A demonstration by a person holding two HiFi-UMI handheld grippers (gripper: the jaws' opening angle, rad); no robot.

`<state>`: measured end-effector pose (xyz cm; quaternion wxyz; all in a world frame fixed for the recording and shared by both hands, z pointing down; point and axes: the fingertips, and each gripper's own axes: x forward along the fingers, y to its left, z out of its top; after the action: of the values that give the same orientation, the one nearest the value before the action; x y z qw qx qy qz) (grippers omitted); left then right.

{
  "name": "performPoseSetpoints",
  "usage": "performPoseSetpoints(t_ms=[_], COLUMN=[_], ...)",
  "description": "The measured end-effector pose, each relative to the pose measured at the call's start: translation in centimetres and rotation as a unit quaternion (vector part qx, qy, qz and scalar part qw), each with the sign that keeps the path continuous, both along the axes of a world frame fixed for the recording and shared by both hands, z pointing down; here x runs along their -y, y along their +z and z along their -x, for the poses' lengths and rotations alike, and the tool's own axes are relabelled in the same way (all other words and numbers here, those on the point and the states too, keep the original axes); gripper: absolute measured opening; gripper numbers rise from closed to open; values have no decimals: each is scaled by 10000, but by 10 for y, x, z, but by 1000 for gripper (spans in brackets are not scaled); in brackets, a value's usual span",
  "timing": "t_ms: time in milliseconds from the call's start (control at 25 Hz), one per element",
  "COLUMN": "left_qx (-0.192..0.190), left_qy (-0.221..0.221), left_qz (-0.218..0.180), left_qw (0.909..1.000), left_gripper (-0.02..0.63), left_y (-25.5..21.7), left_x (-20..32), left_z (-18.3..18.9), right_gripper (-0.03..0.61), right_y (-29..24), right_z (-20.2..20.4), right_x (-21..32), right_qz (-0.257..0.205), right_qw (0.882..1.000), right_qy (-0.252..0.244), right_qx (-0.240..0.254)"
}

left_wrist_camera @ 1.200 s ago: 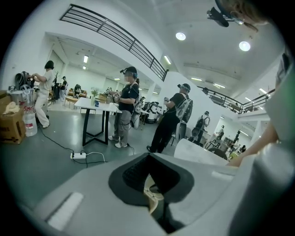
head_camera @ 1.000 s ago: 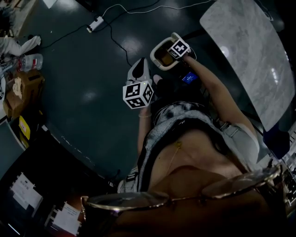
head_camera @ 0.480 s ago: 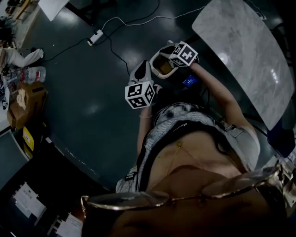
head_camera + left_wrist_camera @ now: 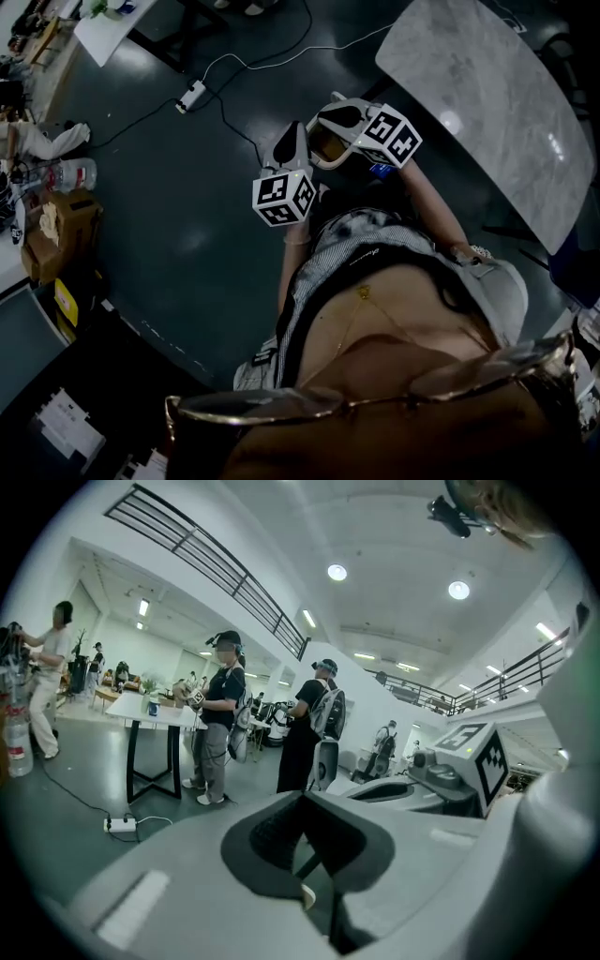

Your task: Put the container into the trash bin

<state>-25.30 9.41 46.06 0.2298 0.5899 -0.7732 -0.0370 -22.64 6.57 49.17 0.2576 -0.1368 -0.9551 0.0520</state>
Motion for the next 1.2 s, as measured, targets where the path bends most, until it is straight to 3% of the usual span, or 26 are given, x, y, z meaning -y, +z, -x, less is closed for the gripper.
performPoseSetpoints(t_ms=[120, 320, 800, 1000, 1200], left_qx=[102, 149, 739, 910, 902], left_qy=[47, 104, 267, 402, 513], left_qz=[-117, -192, -827, -986, -983], left_qw=[9999, 9997, 9935, 9901, 9897], left_gripper=[0, 0, 0, 0, 0], left_y=[-11, -17, -62, -78, -76], left_x=[6, 12, 20, 24, 29], left_z=[-3, -8, -20, -30, -36], right_gripper=[26, 26, 26, 26, 25], right_y=[-21, -33, -91, -107, -107], right_z=[-4, -11, -20, -25, -30], right_x=[3, 14, 9, 10, 19], right_qz=[-13, -112, -426, -520, -552], right_qw=[9991, 9972, 9809, 9757, 9769], right_qy=[195, 408, 326, 373, 498], right_qx=[381, 612, 1869, 2096, 2004])
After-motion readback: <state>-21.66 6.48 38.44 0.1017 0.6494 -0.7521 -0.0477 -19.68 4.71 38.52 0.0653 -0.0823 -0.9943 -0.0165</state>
